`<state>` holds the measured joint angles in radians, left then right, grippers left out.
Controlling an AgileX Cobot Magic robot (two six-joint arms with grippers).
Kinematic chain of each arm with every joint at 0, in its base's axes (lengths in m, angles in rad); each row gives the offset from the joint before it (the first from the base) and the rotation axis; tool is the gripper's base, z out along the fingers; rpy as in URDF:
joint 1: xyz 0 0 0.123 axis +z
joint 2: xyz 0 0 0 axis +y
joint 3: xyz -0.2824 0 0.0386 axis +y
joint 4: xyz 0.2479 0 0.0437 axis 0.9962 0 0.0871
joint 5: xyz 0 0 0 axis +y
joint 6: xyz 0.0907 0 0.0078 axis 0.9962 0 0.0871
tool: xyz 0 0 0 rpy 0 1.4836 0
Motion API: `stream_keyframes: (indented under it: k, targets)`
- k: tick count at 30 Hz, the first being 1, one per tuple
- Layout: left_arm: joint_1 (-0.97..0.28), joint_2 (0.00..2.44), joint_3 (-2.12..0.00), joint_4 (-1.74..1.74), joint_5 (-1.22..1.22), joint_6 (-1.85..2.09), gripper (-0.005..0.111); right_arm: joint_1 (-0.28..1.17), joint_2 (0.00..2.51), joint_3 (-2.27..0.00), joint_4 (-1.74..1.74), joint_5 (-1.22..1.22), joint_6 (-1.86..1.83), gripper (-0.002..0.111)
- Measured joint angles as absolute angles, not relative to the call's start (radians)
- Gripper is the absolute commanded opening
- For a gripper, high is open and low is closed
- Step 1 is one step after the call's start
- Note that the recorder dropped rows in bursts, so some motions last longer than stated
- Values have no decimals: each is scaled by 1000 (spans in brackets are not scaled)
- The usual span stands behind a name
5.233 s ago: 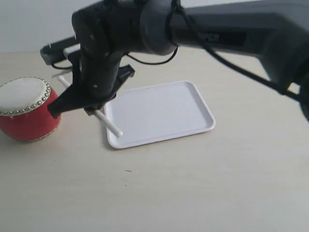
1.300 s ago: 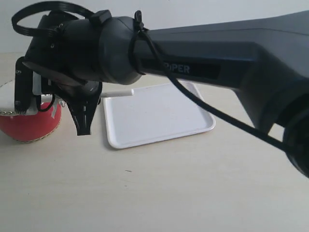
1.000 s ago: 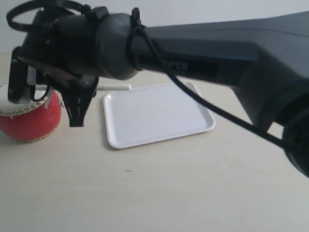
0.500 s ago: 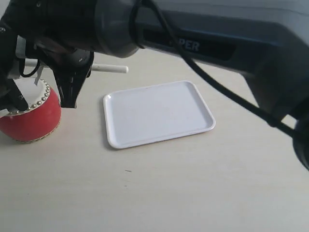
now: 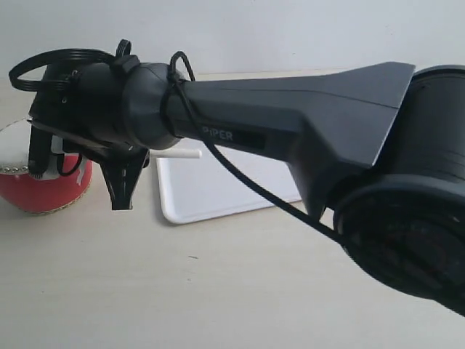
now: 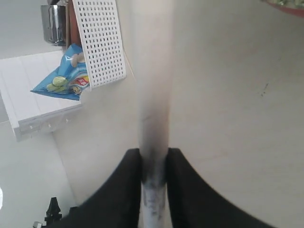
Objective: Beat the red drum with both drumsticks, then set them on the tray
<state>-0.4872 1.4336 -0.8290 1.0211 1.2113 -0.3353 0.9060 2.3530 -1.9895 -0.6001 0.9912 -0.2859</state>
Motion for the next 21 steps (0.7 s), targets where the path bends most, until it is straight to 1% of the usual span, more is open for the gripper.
stream_keyframes:
  k: [4,8,13,15,21]
  targets:
    - [-487,1437,-829,992,1215,-335,0,906,2338,-1989,-600,996,-286,0]
    - [-487,1490,-829,966,1191,-333,0,906,2285,-1997,-610,1002,-283,0]
    - [-487,1655,-829,954,1208,-333,0,906,2207,-2028,-614,1002,-258,0]
    - [-487,1720,-831,952,1210,-337,0,898,2213,-2028,-640,1036,-252,0]
    - [-487,1739,-831,957,1214,-374,0,896,2219,-2025,-645,1051,-248,0]
